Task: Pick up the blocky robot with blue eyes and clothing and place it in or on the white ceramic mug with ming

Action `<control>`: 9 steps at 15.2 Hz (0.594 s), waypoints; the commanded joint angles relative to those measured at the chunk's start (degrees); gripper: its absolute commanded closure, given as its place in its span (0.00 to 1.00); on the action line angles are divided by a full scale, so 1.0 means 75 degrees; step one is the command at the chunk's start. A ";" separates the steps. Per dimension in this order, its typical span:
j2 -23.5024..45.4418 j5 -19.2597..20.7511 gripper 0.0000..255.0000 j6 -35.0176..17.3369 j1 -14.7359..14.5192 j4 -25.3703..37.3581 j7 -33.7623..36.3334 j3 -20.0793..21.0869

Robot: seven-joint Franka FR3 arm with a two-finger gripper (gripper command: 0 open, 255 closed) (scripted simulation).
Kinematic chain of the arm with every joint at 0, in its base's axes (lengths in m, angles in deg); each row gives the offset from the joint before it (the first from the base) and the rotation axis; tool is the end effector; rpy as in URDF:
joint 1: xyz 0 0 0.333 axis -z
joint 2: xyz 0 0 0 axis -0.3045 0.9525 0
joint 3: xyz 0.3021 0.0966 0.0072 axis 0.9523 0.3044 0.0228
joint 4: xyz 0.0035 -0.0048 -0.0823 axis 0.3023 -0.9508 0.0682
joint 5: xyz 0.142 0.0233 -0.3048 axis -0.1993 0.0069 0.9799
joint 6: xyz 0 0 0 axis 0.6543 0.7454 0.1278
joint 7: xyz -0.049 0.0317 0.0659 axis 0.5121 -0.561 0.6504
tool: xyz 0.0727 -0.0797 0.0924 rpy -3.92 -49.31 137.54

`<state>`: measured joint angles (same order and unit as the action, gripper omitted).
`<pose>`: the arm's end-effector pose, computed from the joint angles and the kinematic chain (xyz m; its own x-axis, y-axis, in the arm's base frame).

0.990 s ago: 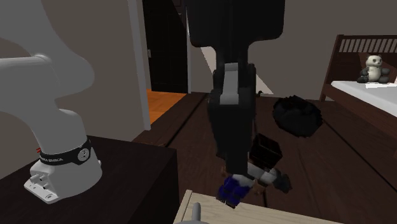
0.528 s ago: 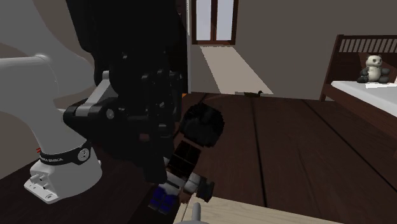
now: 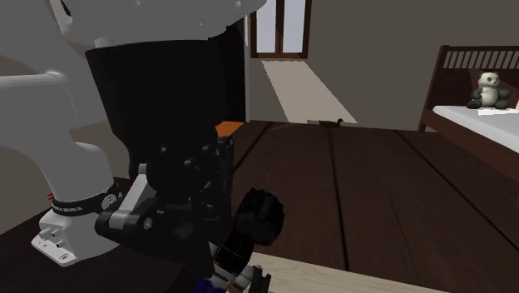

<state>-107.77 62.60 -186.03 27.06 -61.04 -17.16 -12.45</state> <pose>0.3561 -0.1763 0.4159 0.9948 -0.0003 0.1018 0.0010 -0.9999 -0.0124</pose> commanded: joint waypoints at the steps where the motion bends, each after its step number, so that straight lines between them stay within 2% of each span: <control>1: 0.0102 -0.0019 1.00 -0.0222 -0.0005 -0.0117 -0.0033 -0.0028; 3: 0.0268 -0.0057 1.00 -0.0553 -0.0020 -0.0286 -0.0079 -0.0065; 9: 0.0268 -0.0057 1.00 -0.0553 -0.0019 -0.0286 -0.0079 -0.0064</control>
<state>-105.86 62.14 -190.18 26.91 -63.00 -17.78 -12.92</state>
